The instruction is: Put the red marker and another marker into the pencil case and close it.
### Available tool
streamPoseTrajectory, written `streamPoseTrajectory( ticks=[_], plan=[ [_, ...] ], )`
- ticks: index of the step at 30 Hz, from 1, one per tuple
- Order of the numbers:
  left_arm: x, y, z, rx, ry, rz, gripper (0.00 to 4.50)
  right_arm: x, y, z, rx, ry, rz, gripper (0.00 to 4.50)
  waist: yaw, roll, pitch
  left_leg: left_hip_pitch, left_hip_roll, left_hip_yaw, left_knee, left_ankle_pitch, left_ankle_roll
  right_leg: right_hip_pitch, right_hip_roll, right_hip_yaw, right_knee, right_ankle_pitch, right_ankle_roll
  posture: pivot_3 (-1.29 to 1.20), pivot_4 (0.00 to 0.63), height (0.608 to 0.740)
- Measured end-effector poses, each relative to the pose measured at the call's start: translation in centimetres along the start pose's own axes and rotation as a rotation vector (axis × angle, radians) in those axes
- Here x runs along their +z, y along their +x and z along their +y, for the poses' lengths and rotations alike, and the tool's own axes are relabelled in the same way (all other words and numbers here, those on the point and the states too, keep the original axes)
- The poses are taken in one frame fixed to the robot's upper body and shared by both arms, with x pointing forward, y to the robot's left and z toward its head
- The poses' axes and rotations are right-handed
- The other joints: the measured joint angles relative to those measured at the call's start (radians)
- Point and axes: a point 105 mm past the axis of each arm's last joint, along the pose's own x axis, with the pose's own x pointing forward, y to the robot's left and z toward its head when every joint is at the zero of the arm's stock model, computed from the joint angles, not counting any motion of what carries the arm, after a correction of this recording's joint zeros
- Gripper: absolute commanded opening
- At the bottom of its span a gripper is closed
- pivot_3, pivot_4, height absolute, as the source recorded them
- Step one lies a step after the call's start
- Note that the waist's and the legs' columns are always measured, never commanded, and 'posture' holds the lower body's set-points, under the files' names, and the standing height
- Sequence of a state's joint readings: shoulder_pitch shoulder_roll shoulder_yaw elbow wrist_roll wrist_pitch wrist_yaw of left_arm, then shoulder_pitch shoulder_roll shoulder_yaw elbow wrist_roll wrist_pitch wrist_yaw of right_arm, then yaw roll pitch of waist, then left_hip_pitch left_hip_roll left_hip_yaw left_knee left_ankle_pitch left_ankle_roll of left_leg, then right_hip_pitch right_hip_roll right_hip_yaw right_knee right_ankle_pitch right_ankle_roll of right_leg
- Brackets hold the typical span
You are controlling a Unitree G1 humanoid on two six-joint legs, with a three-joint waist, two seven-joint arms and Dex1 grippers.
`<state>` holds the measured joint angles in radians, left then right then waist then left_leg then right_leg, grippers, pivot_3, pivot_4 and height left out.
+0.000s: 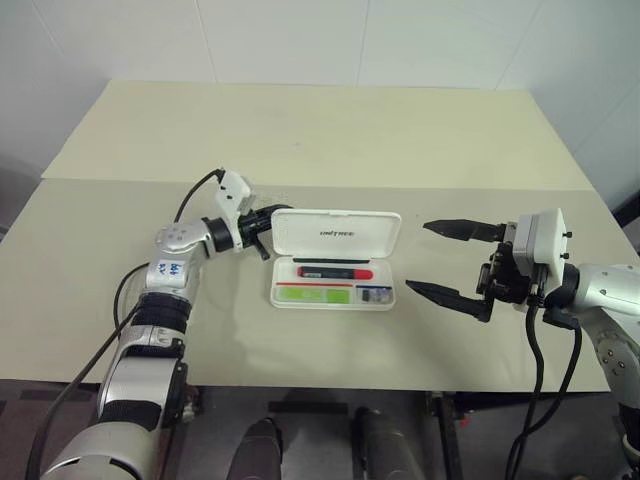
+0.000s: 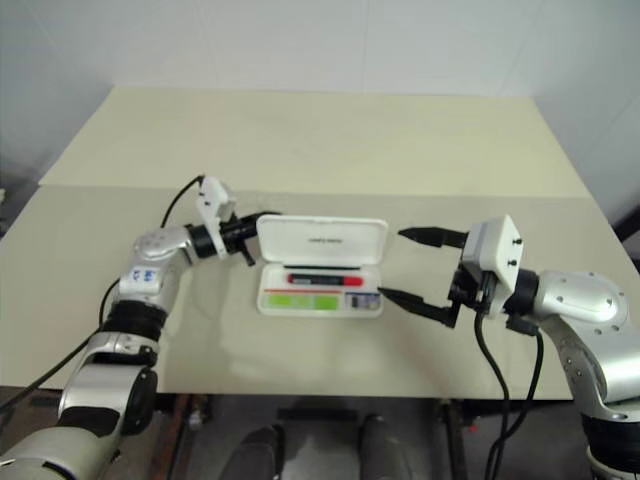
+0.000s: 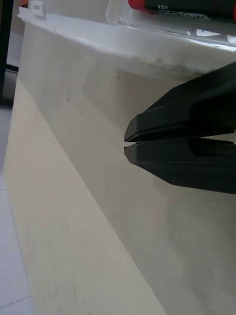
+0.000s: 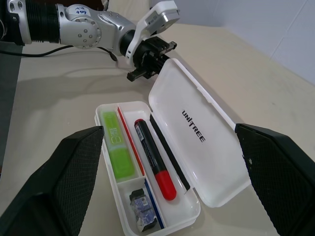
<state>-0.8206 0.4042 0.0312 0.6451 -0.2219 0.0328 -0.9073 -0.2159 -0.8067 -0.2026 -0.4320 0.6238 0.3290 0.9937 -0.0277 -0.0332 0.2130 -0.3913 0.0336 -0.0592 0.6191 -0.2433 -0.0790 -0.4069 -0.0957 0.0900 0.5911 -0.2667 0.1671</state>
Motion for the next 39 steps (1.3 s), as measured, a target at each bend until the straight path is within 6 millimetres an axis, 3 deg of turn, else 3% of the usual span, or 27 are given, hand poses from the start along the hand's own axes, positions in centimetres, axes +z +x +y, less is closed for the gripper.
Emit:
streamPoseTrajectory(
  ticks=[4, 9, 15, 21, 29, 39],
  plan=[
    [0.5, -0.3, -0.6, -0.075, 0.019, -0.021, 0.06, 0.1, 0.0, 0.1, -0.002, -0.004, -0.001, 4.50, 0.001, 0.000, 0.000, 0.000, 0.000, 0.000, 0.000, 0.000, 0.000, 0.000, 0.000, 0.000, 0.000, 0.000, 0.000, 0.00, 0.150, 0.740],
    [1.9, -2.2, -2.5, -0.247, 0.093, -0.053, 0.06, 0.0, 0.0, 0.2, -0.008, -0.002, 0.001, 4.50, 0.000, 0.000, 0.000, 0.000, 0.000, 0.000, -0.001, 0.000, 0.000, 0.000, 0.000, 0.000, 0.000, 0.000, 0.000, 0.00, 0.150, 0.740],
    [0.8, -3.8, -5.0, -0.426, 0.110, 0.039, 0.06, -0.1, -0.1, 0.3, -0.016, 0.005, 0.004, 4.50, 0.000, 0.000, 0.000, 0.000, 0.000, 0.000, -0.001, 0.000, 0.000, 0.000, 0.000, 0.000, 0.000, 0.000, -0.001, 0.00, 0.150, 0.740],
    [-1.3, -3.4, -6.7, -0.498, 0.087, 0.134, 0.06, -0.1, 0.0, 0.2, -0.026, 0.005, 0.002, 4.50, 0.001, 0.000, 0.000, 0.000, 0.000, 0.000, -0.001, 0.000, 0.000, 0.000, 0.000, 0.000, 0.000, 0.000, -0.001, 0.00, 0.150, 0.740],
    [-2.3, -2.7, -8.2, -0.556, 0.100, 0.210, 0.06, 0.1, 0.1, 0.2, -0.044, -0.002, -0.009, 4.50, 0.000, 0.000, 0.000, 0.000, 0.000, 0.000, -0.001, 0.000, 0.000, 0.000, 0.000, 0.000, 0.000, 0.000, -0.001, 0.00, 0.150, 0.740],
    [-2.6, -1.8, -8.7, -0.537, 0.127, 0.266, 0.06, 0.2, 0.3, 0.2, -0.078, 0.002, -0.029, 4.50, 0.002, 0.001, -0.001, 0.002, 0.000, 0.000, 0.001, 0.000, 0.000, 0.002, 0.000, 0.000, 0.000, -0.003, -0.005, 0.00, 0.150, 0.740]
  ],
)
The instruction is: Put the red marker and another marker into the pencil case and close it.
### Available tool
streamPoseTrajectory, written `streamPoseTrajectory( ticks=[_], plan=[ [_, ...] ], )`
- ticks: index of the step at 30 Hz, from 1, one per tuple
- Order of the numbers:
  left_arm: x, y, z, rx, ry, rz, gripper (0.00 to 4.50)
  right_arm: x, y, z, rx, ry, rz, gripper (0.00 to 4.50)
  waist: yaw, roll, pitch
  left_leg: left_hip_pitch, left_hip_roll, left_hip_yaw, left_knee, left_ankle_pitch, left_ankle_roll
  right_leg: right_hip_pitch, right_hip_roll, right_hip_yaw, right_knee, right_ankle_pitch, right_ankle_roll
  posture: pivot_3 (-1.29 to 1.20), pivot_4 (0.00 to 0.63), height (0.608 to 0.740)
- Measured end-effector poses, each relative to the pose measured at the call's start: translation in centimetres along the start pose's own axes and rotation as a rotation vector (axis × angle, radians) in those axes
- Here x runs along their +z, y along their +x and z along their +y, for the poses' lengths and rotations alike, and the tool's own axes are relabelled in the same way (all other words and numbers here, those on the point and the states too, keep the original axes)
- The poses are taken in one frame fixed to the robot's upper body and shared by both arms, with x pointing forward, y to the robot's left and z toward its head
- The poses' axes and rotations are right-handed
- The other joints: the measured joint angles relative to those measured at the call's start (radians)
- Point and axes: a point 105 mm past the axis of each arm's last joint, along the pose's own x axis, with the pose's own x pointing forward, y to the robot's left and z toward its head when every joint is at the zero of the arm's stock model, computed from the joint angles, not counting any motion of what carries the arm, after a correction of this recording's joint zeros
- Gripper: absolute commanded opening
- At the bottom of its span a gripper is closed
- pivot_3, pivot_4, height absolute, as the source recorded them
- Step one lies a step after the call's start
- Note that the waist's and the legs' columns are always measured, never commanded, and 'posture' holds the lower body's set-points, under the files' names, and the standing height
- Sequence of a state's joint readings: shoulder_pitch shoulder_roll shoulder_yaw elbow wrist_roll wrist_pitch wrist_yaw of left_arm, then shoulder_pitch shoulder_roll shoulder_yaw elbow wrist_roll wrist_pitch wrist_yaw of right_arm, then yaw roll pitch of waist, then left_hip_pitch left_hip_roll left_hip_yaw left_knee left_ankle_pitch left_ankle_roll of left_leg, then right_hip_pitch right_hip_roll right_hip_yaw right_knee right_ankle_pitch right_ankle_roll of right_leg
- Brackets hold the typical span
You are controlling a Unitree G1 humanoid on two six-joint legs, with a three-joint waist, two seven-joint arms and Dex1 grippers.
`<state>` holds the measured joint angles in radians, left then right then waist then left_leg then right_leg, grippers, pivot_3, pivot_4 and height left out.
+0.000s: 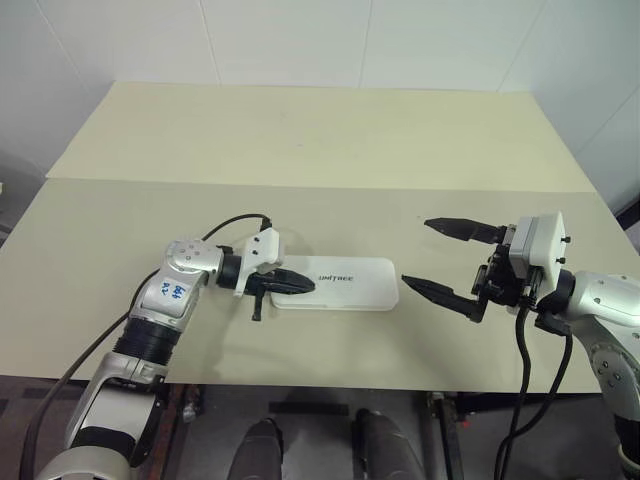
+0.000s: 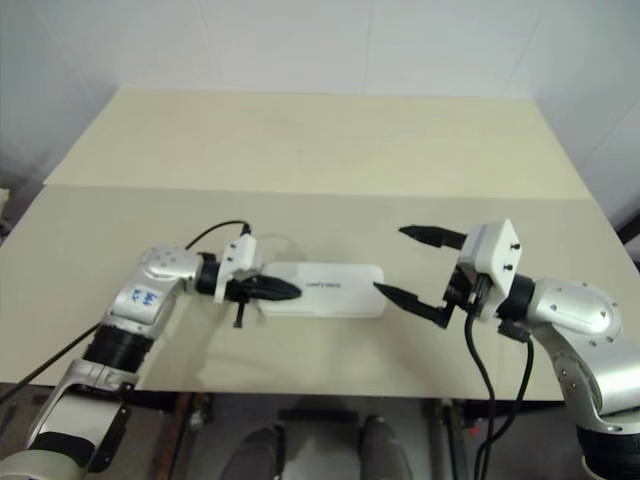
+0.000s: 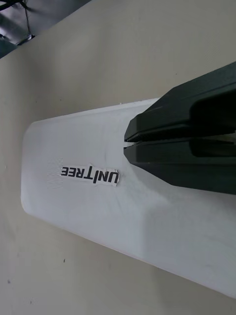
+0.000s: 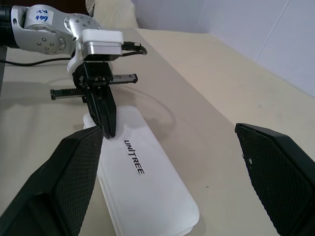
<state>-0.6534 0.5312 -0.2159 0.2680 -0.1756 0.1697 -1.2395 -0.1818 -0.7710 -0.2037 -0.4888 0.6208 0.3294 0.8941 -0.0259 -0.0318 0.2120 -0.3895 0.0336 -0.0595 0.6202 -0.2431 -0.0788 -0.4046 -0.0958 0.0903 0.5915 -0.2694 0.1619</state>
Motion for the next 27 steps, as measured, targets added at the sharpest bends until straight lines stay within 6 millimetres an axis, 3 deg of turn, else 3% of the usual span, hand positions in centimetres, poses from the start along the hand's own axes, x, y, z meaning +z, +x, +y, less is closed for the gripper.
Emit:
streamPoseTrajectory(
  ticks=[5, 11, 13, 16, 18, 22, 27],
  plan=[
    [0.1, 0.3, 0.2, 0.018, -0.001, 0.004, 0.06, 0.0, 0.1, 0.0, -0.010, 0.002, -0.006, 4.50, -0.001, 0.000, 0.000, 0.002, 0.000, 0.000, 0.003, 0.000, 0.001, 0.005, 0.000, 0.000, -0.002, -0.005, -0.010, 0.00, 0.150, 0.740],
    [1.0, 0.9, 0.3, 0.028, -0.107, -0.088, 0.06, 0.0, 0.2, 0.0, -0.004, 0.003, -0.011, 4.50, -0.002, 0.000, 0.000, 0.001, 0.000, -0.001, 0.006, 0.000, 0.001, 0.006, 0.000, 0.000, -0.002, -0.005, -0.010, 0.00, 0.150, 0.740],
    [2.7, -0.3, 0.9, 0.081, -0.146, -0.218, 0.06, -0.1, 0.2, -0.2, 0.002, 0.004, -0.013, 4.50, -0.006, -0.001, 0.001, 0.001, 0.000, -0.001, 0.006, 0.000, 0.001, 0.006, 0.000, 0.000, -0.002, -0.005, -0.010, 0.00, 0.150, 0.740],
    [6.0, -3.6, 1.8, 0.171, -0.128, -0.395, 0.06, -0.3, 0.2, -0.6, 0.003, 0.007, -0.008, 4.50, -0.010, -0.001, 0.002, 0.002, 0.000, -0.001, 0.004, 0.000, 0.001, 0.006, 0.000, 0.000, 0.000, -0.004, -0.007, 0.00, 0.150, 0.740],
    [6.6, -6.0, 1.8, 0.236, -0.114, -0.423, 0.06, -0.6, 0.2, -0.9, 0.001, 0.011, -0.005, 4.50, -0.011, 0.000, 0.001, 0.003, 0.000, -0.001, 0.002, 0.000, 0.001, 0.006, 0.000, 0.000, 0.000, 0.000, 0.000, 0.00, 0.150, 0.740],
    [4.5, -8.7, 1.4, 0.339, -0.175, -0.388, 0.97, -1.1, 0.0, -1.3, -0.008, 0.025, 0.007, 4.50, -0.007, 0.000, 0.002, 0.003, 0.000, -0.002, 0.001, 0.000, 0.000, 0.005, 0.000, -0.001, -0.001, -0.001, 0.000, 0.00, 0.150, 0.740],
    [2.4, -10.8, -0.7, 0.396, -0.221, -0.335, 2.66, -1.8, -0.5, -1.9, -0.039, 0.037, 0.024, 4.50, -0.003, 0.000, 0.002, 0.002, 0.000, -0.001, 0.000, -0.002, 0.001, 0.005, 0.000, -0.001, -0.002, -0.002, -0.003, 0.00, 0.150, 0.740]
  ],
)
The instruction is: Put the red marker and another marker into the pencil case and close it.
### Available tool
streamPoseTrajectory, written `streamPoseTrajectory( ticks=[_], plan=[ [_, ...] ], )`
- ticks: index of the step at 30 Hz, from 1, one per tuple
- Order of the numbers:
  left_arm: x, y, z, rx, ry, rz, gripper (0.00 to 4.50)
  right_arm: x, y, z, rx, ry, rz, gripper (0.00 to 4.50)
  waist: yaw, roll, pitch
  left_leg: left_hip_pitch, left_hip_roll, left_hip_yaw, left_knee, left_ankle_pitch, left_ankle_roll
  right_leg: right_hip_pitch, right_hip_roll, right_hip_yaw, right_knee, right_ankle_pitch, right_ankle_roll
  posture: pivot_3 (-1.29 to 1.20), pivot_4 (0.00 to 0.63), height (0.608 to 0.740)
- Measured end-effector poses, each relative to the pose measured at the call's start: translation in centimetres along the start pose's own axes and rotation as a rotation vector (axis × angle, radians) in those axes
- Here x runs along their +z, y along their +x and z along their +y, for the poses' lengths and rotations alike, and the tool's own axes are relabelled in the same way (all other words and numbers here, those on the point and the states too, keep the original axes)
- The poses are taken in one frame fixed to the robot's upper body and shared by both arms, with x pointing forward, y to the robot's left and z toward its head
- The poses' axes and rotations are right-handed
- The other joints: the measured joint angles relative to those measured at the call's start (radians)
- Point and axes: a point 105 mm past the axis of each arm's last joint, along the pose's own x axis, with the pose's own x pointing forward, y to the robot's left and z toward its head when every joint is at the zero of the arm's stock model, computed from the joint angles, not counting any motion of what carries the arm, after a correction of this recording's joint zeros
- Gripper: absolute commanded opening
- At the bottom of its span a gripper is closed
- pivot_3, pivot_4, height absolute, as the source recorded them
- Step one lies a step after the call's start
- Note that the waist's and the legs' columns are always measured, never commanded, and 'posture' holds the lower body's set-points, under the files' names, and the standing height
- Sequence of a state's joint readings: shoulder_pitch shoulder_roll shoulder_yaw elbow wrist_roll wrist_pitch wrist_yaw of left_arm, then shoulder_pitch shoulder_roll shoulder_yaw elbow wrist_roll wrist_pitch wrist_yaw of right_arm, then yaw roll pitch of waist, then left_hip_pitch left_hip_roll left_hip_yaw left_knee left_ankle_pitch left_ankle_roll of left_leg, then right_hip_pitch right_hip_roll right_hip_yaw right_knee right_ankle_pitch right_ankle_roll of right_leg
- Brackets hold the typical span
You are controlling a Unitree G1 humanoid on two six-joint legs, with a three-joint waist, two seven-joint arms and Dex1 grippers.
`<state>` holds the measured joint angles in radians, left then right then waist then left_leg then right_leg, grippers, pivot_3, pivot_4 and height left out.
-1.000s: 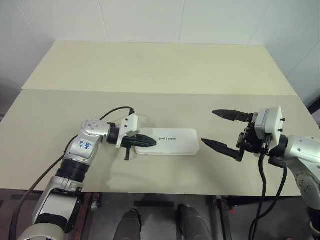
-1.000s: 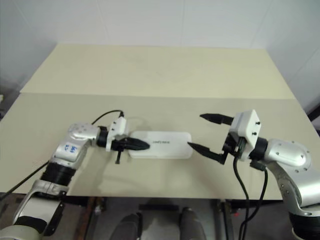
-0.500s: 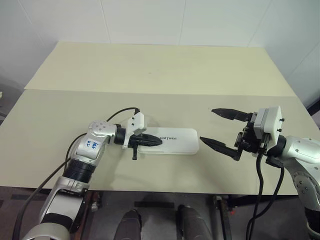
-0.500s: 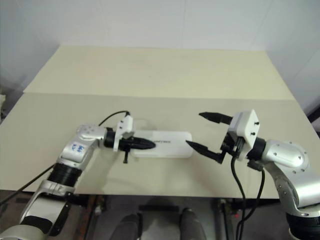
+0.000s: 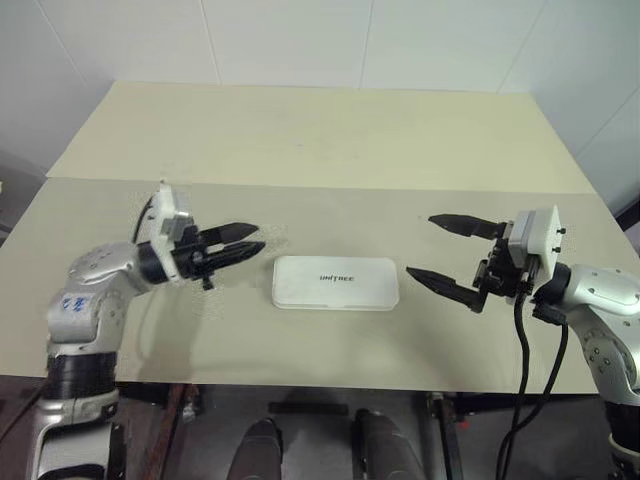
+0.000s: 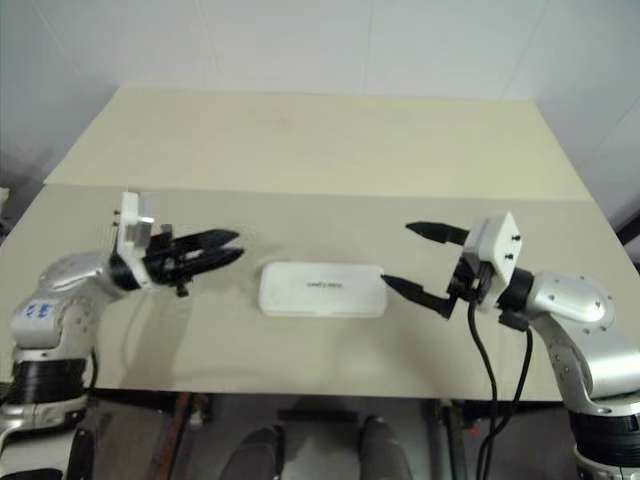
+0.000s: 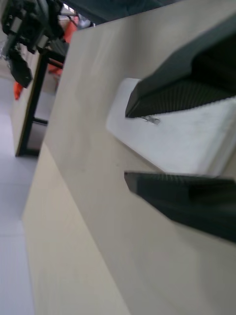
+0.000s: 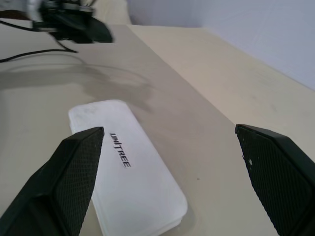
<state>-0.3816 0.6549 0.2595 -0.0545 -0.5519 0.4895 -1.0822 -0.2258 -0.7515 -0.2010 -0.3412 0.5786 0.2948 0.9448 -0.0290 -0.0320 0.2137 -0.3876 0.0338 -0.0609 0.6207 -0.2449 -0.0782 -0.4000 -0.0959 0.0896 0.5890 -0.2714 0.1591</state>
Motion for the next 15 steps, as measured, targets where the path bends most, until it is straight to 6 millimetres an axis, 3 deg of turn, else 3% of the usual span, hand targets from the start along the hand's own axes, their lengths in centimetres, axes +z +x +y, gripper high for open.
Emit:
streamPoseTrajectory(
  ticks=[5, 15],
  plan=[
    [-0.1, -0.5, -0.5, 0.027, 0.016, 0.000, 4.47, -0.4, -0.4, -0.4, -0.023, -0.001, 0.007, 4.50, 0.003, 0.000, 0.000, 0.000, 0.000, 0.000, 0.000, 0.000, 0.000, 0.000, 0.000, 0.000, -0.001, -0.005, -0.009, 0.00, 0.150, 0.740],
    [0.7, 0.5, -0.3, 0.054, 0.091, -0.049, 4.47, -0.8, -2.1, -1.3, -0.098, -0.024, 0.027, 4.50, 0.000, 0.000, 0.000, 0.000, 0.000, 0.000, 0.000, 0.000, 0.000, 0.000, 0.000, 0.000, 0.000, -0.005, -0.009, 0.00, 0.150, 0.740]
  ],
)
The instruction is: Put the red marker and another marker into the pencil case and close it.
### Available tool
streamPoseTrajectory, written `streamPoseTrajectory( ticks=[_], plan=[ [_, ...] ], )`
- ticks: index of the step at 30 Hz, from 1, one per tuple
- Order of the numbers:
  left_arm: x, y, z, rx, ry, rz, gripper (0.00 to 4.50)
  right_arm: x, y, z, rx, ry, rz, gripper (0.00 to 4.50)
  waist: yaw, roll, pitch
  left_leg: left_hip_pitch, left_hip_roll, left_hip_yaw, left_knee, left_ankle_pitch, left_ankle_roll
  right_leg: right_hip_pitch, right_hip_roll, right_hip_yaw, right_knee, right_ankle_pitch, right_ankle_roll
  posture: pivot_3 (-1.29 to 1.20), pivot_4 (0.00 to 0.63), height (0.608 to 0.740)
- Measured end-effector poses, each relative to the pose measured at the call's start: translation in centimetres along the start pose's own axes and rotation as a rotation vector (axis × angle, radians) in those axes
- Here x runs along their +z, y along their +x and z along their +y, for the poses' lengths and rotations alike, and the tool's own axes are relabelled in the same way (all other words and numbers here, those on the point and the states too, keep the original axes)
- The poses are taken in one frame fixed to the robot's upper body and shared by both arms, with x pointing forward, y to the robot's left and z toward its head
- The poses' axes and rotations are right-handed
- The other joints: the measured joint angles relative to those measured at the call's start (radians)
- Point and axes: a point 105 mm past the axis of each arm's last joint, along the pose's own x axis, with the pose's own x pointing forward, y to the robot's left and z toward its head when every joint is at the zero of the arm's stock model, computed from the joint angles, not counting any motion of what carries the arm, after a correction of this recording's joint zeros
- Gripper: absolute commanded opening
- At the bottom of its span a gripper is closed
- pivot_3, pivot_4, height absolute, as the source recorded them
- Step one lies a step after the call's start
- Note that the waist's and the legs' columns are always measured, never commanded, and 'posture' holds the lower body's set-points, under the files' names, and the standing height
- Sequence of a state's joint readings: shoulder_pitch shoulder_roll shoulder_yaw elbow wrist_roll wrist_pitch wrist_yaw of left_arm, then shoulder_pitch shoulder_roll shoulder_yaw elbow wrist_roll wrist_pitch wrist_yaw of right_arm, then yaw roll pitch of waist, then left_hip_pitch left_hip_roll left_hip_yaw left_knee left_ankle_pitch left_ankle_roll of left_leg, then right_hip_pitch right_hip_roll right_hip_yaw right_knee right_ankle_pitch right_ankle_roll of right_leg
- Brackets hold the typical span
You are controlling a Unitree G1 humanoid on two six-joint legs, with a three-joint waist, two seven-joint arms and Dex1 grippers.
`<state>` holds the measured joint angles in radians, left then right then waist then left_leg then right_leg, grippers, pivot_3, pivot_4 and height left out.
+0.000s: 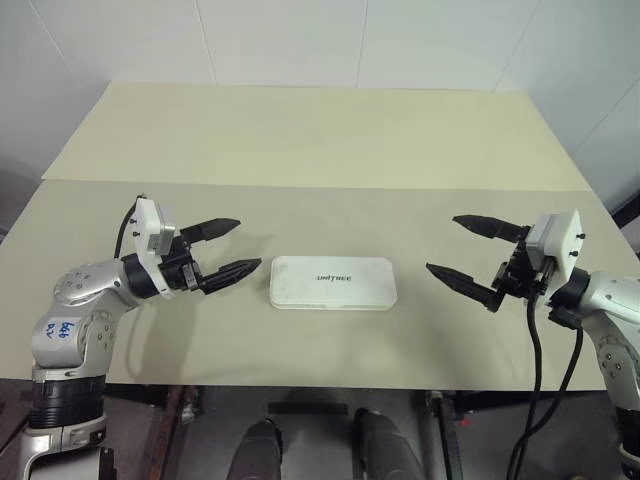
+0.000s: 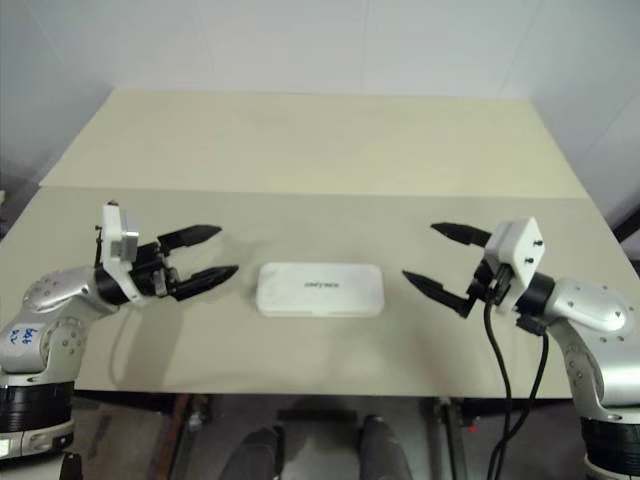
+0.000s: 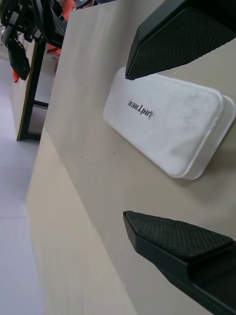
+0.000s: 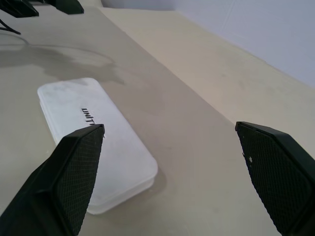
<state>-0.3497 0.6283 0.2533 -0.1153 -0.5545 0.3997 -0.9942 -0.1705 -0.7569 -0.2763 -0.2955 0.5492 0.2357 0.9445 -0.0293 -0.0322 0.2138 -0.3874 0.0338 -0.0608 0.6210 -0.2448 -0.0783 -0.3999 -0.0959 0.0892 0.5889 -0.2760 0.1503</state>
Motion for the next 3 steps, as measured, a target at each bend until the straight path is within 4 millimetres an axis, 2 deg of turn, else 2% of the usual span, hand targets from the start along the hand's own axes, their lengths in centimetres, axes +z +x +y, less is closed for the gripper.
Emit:
streamPoseTrajectory(
  ticks=[3],
  plan=[
    [-0.15, 0.08, 0.08, 0.005, 0.017, 0.003, 4.47, -0.51, -0.38, 0.09, -0.009, 0.015, 0.015, 4.50, -0.001, 0.000, 0.000, 0.000, 0.000, 0.000, 0.000, 0.000, 0.000, 0.000, 0.000, 0.000, 0.000, 0.000, 0.000, 0.00, 0.150, 0.740]
  ],
)
